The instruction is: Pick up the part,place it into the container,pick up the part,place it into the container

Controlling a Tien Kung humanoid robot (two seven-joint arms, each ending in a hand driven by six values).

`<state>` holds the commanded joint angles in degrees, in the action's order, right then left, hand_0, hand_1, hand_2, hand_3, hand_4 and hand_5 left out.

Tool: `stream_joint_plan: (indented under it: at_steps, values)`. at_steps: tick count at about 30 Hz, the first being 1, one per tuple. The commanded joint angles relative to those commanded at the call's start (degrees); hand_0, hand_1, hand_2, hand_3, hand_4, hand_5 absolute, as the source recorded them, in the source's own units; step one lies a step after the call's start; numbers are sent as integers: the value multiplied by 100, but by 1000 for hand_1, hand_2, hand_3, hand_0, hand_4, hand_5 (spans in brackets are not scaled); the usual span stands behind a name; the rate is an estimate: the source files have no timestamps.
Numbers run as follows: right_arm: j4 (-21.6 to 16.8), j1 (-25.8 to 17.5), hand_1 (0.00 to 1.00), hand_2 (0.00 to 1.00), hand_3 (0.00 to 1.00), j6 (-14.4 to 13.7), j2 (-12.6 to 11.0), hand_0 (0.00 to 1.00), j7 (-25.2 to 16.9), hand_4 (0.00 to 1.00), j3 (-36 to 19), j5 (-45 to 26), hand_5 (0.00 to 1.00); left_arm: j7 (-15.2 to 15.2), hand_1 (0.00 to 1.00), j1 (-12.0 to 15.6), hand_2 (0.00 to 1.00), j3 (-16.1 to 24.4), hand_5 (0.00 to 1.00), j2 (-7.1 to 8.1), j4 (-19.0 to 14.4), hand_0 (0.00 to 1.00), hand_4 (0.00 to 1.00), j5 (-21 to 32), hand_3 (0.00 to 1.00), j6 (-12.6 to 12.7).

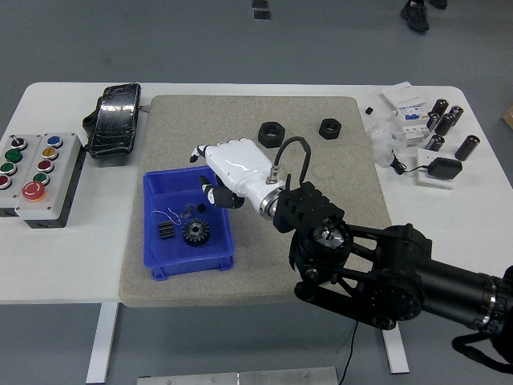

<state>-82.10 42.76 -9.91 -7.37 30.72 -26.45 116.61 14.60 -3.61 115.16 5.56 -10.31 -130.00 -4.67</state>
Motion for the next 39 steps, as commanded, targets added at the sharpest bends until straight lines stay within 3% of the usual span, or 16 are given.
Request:
stream_joint_plan:
  at_steps: [1,5,6,12,13,17,21,26,32,39]
  values:
    - [2,-58,636,622,727,-85,-39,588,-42,590,-123,-21,285,-2,611,3,556,6,310,0,0,662,652,0,609,2]
    - [23,-483,636,622,727,-541,-219,588,-462,590,-764,-367,285,-12,611,21,556,14,310,8,0,662,652,0,609,16]
    - [18,-589,759,809,829,-613,-252,670,-573,758,-917,-463,353,-16,611,26,556,12,321,10,0,663,636,0,608,21]
    - [-143,-1392,759,809,829,-905,-520,670,-1361,758,-2015,-1125,353,-34,611,72,556,-9,321,12,0,663,636,22,608,63]
    - [-191,-1554,787,834,845,-952,-572,697,-1502,849,-2226,-1243,404,-36,611,82,556,-10,319,13,0,662,634,30,608,69]
    - [-329,-2219,787,834,845,-1095,-707,697,-2060,849,-3045,-1757,404,-48,611,129,556,-8,319,21,0,662,634,54,608,96]
    - [-275,-2876,784,813,835,-1106,-654,702,-2617,882,-3852,-2364,423,-57,611,174,556,11,319,39,0,662,634,61,608,121]
    - [-45,-3577,760,781,817,-1029,-416,693,-3328,901,-4811,-3245,441,-71,611,209,555,56,319,63,0,662,634,13,608,133]
    - [73,-3778,745,766,800,-986,-246,685,-4014,920,-5610,-4140,458,-102,611,186,556,42,319,119,0,662,634,2,608,113]
    - [147,-3816,724,742,758,-1171,-110,675,-4640,914,-5633,-4996,451,-120,611,177,555,79,316,179,0,662,635,0,609,59]
